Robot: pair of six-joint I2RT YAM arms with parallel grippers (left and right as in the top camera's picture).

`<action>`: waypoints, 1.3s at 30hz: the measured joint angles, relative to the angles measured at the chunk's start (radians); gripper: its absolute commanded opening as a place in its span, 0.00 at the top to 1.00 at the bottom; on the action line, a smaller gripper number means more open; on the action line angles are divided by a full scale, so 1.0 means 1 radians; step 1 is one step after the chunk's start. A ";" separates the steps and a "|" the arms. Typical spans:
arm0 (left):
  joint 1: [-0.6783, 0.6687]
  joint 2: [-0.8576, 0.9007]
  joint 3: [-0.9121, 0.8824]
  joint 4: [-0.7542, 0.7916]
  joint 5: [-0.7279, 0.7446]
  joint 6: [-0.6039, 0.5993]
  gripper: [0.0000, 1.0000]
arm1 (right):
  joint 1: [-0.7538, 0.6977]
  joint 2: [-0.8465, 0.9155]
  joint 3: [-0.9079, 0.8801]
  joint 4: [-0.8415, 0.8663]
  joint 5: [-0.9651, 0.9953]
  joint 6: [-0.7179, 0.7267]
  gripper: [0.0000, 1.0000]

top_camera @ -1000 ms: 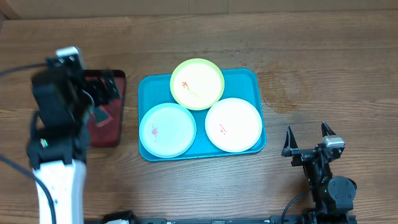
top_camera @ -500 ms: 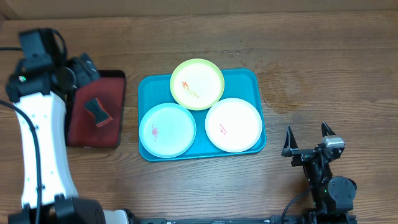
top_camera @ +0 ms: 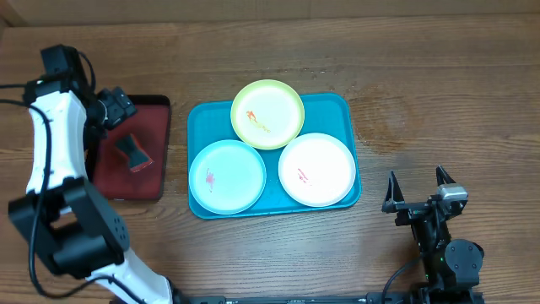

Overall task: Clean dirty plates on tray and stack at the side
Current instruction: 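Reach the left gripper to the sponge in the black tray and grasp it, then rub the sponge in the soapy water with the left gripper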

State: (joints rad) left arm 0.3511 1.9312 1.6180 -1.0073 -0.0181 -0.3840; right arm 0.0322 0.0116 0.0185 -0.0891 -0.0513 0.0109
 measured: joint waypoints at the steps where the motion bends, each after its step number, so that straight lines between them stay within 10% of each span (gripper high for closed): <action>1: 0.000 0.024 0.000 0.006 0.000 0.000 0.29 | 0.000 0.000 0.000 0.000 0.000 0.000 0.00; 7: 0.003 0.094 0.000 0.009 0.003 -0.006 0.09 | 0.000 0.000 0.000 0.000 0.000 0.000 0.00; 17: 0.010 0.193 0.000 0.013 -0.005 -0.007 0.10 | 0.000 0.000 0.000 0.000 0.000 0.000 0.00; 26: 0.010 0.242 0.000 0.032 -0.023 -0.008 0.44 | 0.000 0.000 0.000 0.000 0.000 0.000 0.00; 31: 0.010 0.242 0.000 0.036 -0.042 -0.009 0.96 | 0.000 0.000 0.000 0.000 0.000 0.000 0.00; 33: 0.010 0.242 0.000 0.035 -0.047 -0.006 0.96 | 0.000 0.000 0.000 0.000 0.000 0.000 0.00; 35: 0.010 0.242 0.000 0.033 -0.047 -0.005 0.71 | 0.000 0.000 0.000 0.000 0.000 0.000 0.00; 37: 0.010 0.242 0.000 0.023 -0.047 -0.007 0.00 | 0.000 0.000 0.000 0.000 0.000 0.000 0.00; 39: 0.010 0.242 0.000 -0.005 -0.046 -0.006 0.00 | 0.000 0.000 0.000 0.000 0.000 0.000 0.00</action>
State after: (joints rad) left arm 0.3611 2.1735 1.6184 -1.0126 -0.0643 -0.3904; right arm 0.0322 0.0116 0.0185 -0.0891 -0.0513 0.0105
